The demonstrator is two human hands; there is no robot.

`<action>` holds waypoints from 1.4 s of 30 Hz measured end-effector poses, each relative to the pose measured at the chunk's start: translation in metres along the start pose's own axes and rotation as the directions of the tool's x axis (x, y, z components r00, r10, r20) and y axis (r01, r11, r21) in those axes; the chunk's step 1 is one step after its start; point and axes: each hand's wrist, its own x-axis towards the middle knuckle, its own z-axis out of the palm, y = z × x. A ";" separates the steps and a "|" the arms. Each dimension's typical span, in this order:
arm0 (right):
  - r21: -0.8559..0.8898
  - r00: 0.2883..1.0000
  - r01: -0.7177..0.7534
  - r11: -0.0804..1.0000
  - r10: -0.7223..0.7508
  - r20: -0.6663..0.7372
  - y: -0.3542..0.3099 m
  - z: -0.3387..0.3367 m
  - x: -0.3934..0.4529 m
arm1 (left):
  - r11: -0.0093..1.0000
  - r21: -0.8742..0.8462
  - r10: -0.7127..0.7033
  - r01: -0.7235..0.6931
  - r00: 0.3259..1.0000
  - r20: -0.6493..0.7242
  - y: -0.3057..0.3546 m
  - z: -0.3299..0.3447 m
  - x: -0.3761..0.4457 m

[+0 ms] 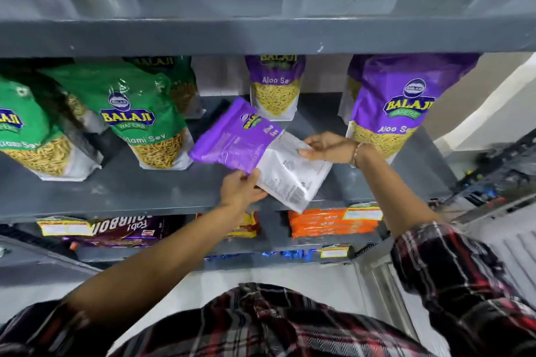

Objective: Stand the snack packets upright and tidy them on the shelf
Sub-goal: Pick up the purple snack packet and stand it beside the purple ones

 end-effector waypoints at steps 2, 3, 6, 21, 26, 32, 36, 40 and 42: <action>0.132 0.996 0.078 0.988 -0.072 -0.046 0.007 0.004 -0.003 | 0.995 0.036 0.097 -0.096 0.995 -0.026 0.015 -0.004 0.007; 0.171 0.992 0.112 0.979 -0.100 -0.079 0.009 0.006 -0.003 | 0.988 0.056 0.148 -0.147 0.989 -0.018 0.022 -0.005 0.010; 0.250 0.961 0.193 0.949 -0.131 -0.245 0.013 0.013 0.004 | 0.950 0.123 0.285 -0.286 0.958 0.030 0.041 -0.009 0.021; 0.257 0.747 0.231 0.938 -0.001 -0.665 0.021 0.046 0.029 | 0.793 0.382 0.455 -0.475 0.878 0.148 0.063 0.004 0.089; 0.277 0.752 0.234 0.932 0.007 -0.659 0.020 0.050 0.024 | 0.749 0.511 0.534 -0.421 0.841 -0.089 0.050 0.006 0.072; 0.333 0.607 0.290 0.897 0.096 -0.789 0.009 0.095 0.016 | 0.612 0.591 0.463 -0.525 0.844 0.270 0.023 0.017 0.042; 0.288 0.539 0.330 0.899 0.071 -0.839 0.001 0.127 0.013 | 0.637 0.556 0.506 -0.534 0.834 0.220 0.018 0.019 0.034; 0.230 0.482 0.325 0.917 0.049 -0.875 -0.006 0.153 0.011 | 0.571 0.599 0.530 -0.561 0.810 0.252 0.014 0.016 0.035; 0.212 0.503 0.327 0.921 0.020 -0.864 -0.009 0.164 0.010 | 0.599 0.599 0.500 -0.532 0.832 0.240 0.016 0.013 0.038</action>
